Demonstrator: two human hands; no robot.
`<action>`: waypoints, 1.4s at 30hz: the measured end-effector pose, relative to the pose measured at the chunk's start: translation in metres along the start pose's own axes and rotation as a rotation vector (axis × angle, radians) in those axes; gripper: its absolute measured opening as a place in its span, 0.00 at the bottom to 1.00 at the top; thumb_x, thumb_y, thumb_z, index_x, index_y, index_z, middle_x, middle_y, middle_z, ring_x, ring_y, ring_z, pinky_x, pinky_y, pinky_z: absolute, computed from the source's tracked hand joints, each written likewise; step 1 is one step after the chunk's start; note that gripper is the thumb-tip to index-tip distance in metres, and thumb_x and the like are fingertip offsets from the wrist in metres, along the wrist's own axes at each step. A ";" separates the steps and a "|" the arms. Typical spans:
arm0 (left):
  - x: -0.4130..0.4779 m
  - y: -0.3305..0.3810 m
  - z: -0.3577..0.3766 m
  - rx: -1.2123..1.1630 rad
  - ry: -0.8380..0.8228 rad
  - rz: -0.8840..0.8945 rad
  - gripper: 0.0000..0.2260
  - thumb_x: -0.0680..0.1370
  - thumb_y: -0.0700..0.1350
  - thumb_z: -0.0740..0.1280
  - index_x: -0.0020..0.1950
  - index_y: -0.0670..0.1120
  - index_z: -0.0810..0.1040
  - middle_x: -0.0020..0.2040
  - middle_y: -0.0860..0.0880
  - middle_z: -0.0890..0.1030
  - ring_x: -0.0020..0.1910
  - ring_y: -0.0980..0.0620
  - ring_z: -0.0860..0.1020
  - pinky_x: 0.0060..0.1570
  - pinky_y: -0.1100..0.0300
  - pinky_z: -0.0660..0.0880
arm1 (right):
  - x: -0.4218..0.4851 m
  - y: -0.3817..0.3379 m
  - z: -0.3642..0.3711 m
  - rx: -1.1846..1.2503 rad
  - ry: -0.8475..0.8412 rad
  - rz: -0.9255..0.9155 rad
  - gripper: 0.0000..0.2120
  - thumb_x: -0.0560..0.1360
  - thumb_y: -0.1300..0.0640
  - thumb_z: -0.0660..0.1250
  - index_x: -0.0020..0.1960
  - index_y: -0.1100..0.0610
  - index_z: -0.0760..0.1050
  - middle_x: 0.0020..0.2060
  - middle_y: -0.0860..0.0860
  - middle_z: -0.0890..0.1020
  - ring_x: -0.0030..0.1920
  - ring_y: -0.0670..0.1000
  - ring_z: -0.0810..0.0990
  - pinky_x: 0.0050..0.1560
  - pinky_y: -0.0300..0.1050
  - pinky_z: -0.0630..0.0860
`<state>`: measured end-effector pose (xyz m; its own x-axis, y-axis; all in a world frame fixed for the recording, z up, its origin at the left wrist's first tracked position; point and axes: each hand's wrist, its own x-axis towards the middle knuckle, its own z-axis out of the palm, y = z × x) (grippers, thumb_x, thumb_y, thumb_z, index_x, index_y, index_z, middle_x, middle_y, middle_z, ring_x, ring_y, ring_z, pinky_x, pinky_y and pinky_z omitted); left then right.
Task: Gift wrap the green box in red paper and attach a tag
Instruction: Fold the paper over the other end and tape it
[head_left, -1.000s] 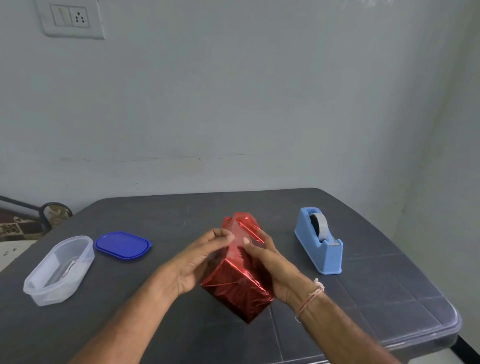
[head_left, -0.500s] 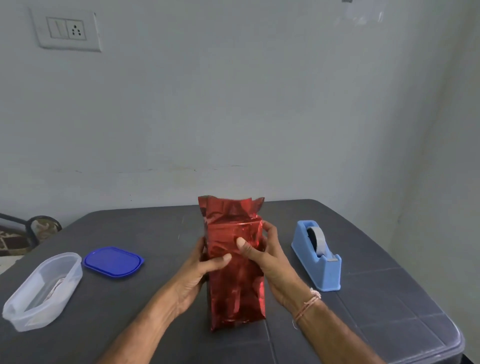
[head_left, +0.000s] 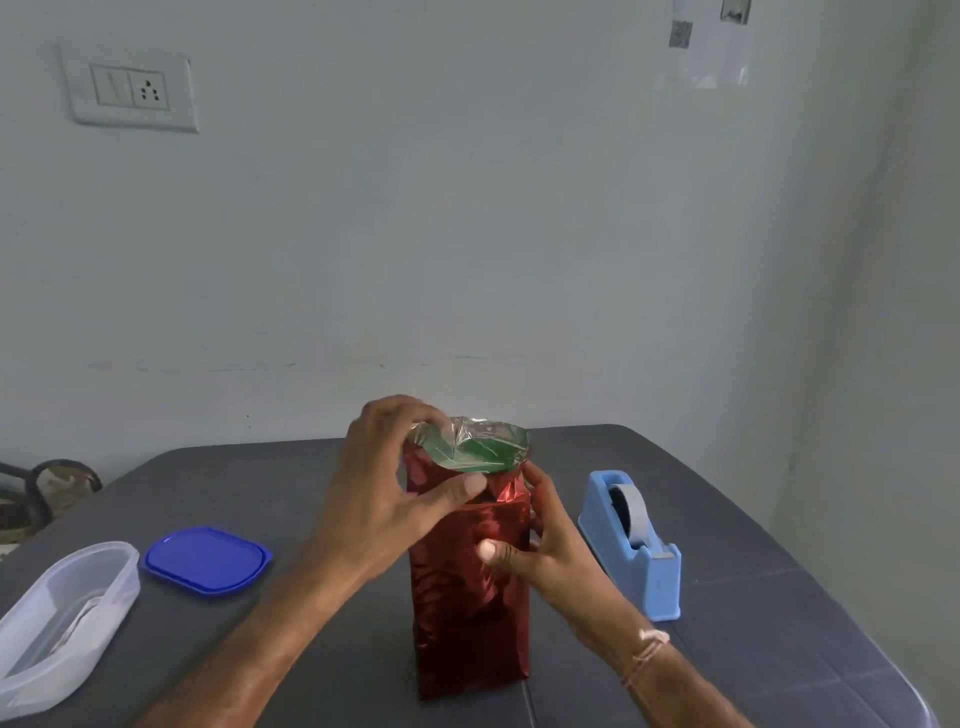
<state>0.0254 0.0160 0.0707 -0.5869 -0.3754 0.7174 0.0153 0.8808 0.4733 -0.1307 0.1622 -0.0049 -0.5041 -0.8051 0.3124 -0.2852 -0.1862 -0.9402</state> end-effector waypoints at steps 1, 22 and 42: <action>0.007 0.009 -0.002 0.146 0.001 0.070 0.28 0.67 0.78 0.65 0.56 0.60 0.78 0.61 0.61 0.72 0.63 0.59 0.70 0.60 0.56 0.68 | 0.000 0.000 0.001 -0.009 0.008 -0.006 0.46 0.70 0.53 0.82 0.78 0.38 0.59 0.69 0.48 0.78 0.69 0.49 0.77 0.64 0.47 0.79; 0.073 0.044 -0.004 -0.192 -0.247 -0.191 0.10 0.81 0.55 0.68 0.52 0.52 0.86 0.52 0.58 0.86 0.55 0.64 0.81 0.64 0.58 0.75 | -0.007 0.001 -0.001 -0.154 0.059 0.002 0.47 0.64 0.46 0.85 0.74 0.36 0.61 0.62 0.34 0.78 0.64 0.35 0.76 0.65 0.53 0.79; -0.028 -0.036 0.028 -0.548 -0.357 -0.448 0.40 0.66 0.47 0.84 0.72 0.58 0.67 0.64 0.56 0.80 0.62 0.63 0.79 0.55 0.71 0.76 | -0.013 -0.049 -0.010 -0.253 0.266 -0.165 0.45 0.69 0.31 0.73 0.79 0.40 0.56 0.73 0.40 0.70 0.75 0.40 0.66 0.74 0.54 0.69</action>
<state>0.0184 0.0028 0.0193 -0.8544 -0.4630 0.2358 0.0585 0.3652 0.9291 -0.1186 0.1872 0.0389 -0.6186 -0.5960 0.5119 -0.5552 -0.1294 -0.8216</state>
